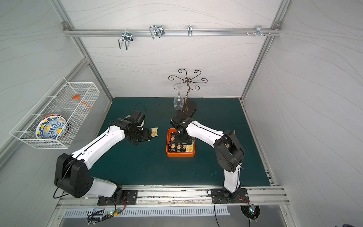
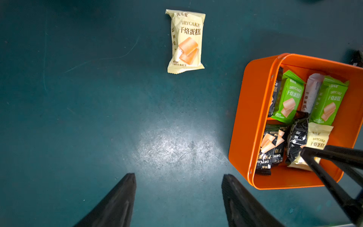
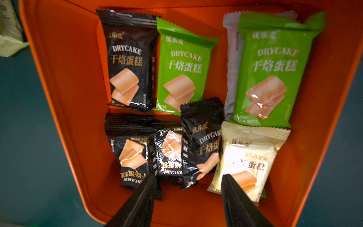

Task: Take the cookies out of the storage box
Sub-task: Pick up the cookie from the storage box.

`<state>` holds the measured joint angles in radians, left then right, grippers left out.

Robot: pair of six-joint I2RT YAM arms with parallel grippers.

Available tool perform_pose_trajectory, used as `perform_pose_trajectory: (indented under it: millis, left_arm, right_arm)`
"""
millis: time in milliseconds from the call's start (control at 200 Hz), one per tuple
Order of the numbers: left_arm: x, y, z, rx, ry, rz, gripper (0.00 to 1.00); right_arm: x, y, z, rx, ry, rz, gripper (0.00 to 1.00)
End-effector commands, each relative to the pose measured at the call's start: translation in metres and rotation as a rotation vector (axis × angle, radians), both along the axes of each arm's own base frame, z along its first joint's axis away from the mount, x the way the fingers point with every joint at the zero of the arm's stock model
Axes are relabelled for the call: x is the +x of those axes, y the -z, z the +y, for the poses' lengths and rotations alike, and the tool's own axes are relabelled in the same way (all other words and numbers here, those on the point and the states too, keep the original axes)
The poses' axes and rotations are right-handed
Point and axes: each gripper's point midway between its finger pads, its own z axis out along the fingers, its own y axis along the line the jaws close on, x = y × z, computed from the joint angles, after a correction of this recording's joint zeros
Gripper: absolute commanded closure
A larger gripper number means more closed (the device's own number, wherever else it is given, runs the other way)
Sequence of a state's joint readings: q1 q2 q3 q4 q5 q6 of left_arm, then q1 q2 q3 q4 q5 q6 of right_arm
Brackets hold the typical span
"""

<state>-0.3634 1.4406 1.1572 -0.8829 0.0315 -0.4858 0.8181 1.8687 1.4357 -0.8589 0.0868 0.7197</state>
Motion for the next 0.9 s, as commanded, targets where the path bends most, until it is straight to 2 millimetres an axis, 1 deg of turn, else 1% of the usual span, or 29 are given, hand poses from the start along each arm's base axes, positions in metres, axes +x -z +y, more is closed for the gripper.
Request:
perform_pose_trajectory:
  millis: [0,185,375,555,795,895]
  left_arm:
    - [0.003,-0.011,0.0,-0.017,0.0,-0.034,0.26]
    - [0.001,-0.011,0.003,-0.014,-0.004,-0.035,0.26]
    - [0.0,-0.013,0.005,-0.013,-0.006,-0.041,0.26]
    - [0.0,-0.015,0.005,-0.012,-0.007,-0.041,0.27]
    - [-0.001,-0.017,0.008,-0.007,-0.008,-0.046,0.26]
    - [-0.002,-0.016,0.009,-0.005,-0.009,-0.045,0.26]
  right_arm:
    - [-0.002,0.01,-0.009,-0.072,0.025,0.024,0.42]
    - [-0.001,0.021,-0.006,-0.117,0.008,0.034,0.44]
    - [-0.001,0.03,-0.014,-0.174,0.018,0.039,0.45]
    - [0.001,0.039,-0.009,-0.179,0.018,0.05,0.46]
    - [0.003,0.044,-0.005,-0.193,0.014,0.048,0.54]
    - [0.002,0.045,-0.007,-0.204,0.01,0.048,0.55]
